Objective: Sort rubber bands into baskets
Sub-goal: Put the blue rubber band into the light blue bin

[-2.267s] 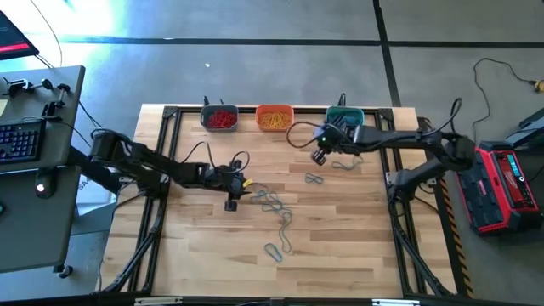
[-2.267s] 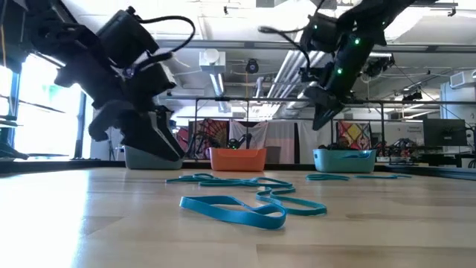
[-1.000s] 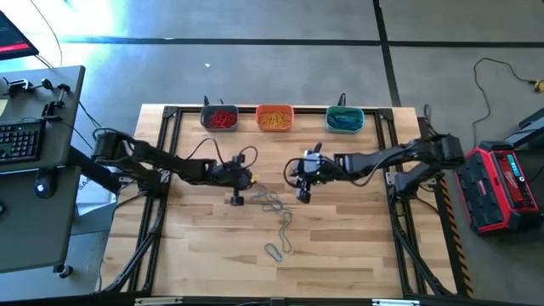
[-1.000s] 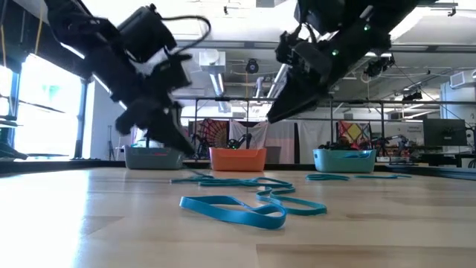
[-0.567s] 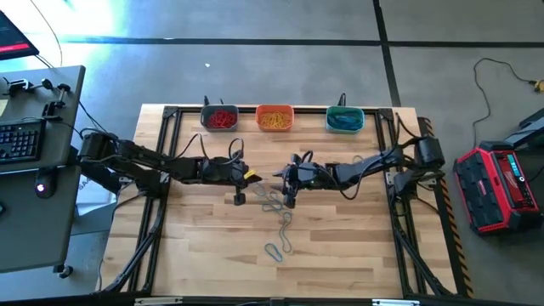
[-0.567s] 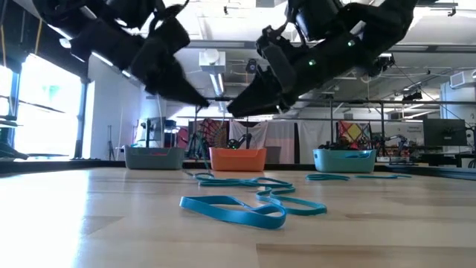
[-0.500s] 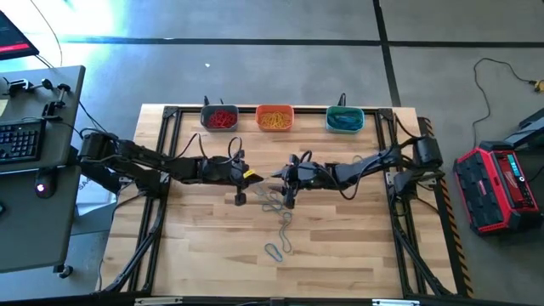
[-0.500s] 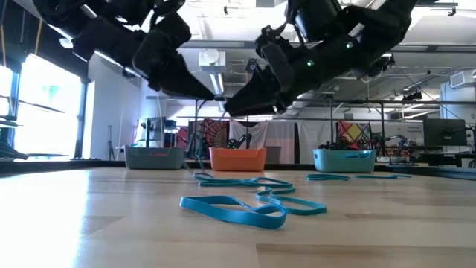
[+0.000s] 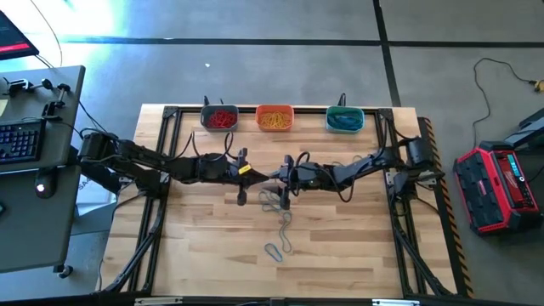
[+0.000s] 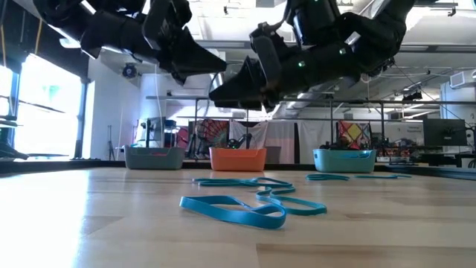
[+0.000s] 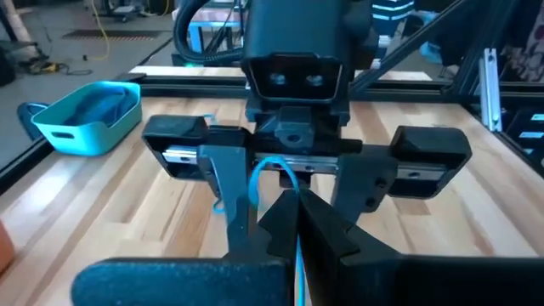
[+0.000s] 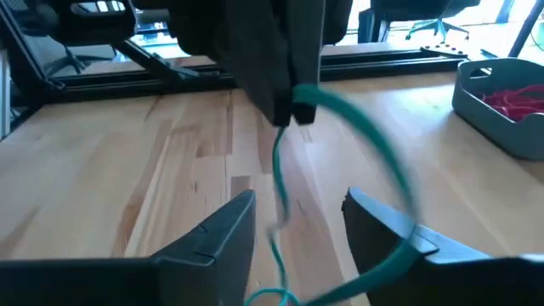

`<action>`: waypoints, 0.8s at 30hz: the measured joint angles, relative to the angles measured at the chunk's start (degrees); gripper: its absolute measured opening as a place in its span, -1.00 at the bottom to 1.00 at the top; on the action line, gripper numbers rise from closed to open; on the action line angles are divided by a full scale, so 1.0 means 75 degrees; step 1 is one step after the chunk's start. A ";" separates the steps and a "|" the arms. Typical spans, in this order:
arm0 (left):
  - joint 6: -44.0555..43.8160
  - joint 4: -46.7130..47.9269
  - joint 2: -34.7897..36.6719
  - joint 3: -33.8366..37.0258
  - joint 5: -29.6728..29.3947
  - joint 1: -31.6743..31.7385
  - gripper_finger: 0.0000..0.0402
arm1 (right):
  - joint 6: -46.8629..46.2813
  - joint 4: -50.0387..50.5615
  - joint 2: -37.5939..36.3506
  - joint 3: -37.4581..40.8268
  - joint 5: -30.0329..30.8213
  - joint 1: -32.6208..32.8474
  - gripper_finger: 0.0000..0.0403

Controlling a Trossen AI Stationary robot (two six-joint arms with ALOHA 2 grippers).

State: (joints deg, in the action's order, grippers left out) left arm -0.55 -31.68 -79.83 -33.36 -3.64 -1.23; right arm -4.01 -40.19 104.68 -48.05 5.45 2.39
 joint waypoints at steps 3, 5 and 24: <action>-0.0250 0.0006 0.0000 0.0000 0.0001 0.0000 -0.98 | -0.0003 -0.0056 0.0000 0.0000 -0.0003 0.0003 -0.27; -0.0296 -0.0050 0.0000 0.0000 -0.0004 0.0000 -0.94 | -0.0002 -0.0107 0.0000 0.0000 -0.0003 0.0003 -0.38; -0.0341 -0.1970 0.0003 0.1048 -0.0618 0.0003 -0.26 | -0.0287 0.0970 -0.0509 0.0000 0.1114 0.0087 -0.98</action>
State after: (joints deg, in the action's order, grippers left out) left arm -3.11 -46.46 -79.81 -25.51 -8.27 -1.21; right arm -6.16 -32.91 100.87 -48.05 13.80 3.05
